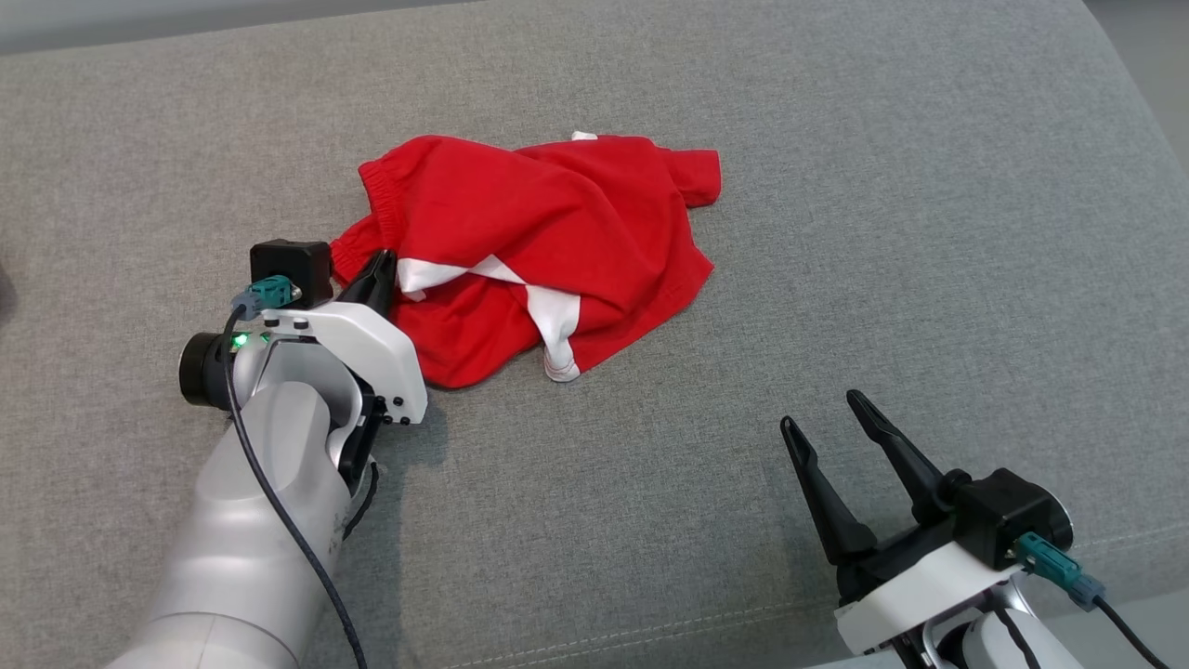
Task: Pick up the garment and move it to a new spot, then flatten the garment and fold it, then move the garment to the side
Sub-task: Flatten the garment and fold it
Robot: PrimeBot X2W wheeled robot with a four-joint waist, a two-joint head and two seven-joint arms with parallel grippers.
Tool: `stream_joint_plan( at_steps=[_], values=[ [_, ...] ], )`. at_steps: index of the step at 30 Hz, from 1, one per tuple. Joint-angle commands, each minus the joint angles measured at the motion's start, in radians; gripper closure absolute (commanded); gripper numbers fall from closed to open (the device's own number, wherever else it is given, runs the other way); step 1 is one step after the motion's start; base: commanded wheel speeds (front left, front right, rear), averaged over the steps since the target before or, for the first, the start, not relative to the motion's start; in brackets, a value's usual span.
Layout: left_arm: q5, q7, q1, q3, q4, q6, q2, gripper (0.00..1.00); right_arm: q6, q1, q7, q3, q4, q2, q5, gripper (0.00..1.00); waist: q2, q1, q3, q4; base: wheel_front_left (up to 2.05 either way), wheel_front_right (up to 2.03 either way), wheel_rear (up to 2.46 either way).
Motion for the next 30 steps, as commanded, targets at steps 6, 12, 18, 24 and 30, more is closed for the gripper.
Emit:
stream_joint_plan(
  at_steps=[6,12,18,24,30],
  values=[
    [-0.044,-0.040,-0.026,0.010,-0.053,-0.010,0.024,1.00,0.001,-0.038,-0.012,0.046,-0.019,0.011,0.016,0.00,0.0000,0.0000,-0.014,0.018,0.00,0.00,0.00],
    [-0.048,-0.054,0.009,0.010,-0.184,0.015,0.023,1.00,0.001,-0.096,-0.012,0.122,0.019,0.042,0.051,0.00,0.0000,0.0000,-0.015,0.049,0.00,0.00,0.00],
    [-0.051,-0.055,0.101,-0.008,-0.468,0.062,0.022,1.00,0.001,-0.215,-0.012,0.236,0.154,0.068,0.069,0.00,0.0000,0.0000,0.009,0.093,0.00,0.00,0.00],
    [-0.089,-0.055,0.165,-0.089,-0.638,0.115,0.022,1.00,0.001,-0.323,-0.012,0.303,0.309,0.093,0.073,0.00,0.0000,0.0000,0.037,0.141,0.00,0.00,0.00],
    [-0.113,-0.055,0.168,-0.152,-0.709,0.155,0.022,1.00,0.001,-0.401,-0.012,0.316,0.443,0.108,0.061,0.00,0.0000,0.0000,0.067,0.177,0.00,0.00,0.00]
  ],
)
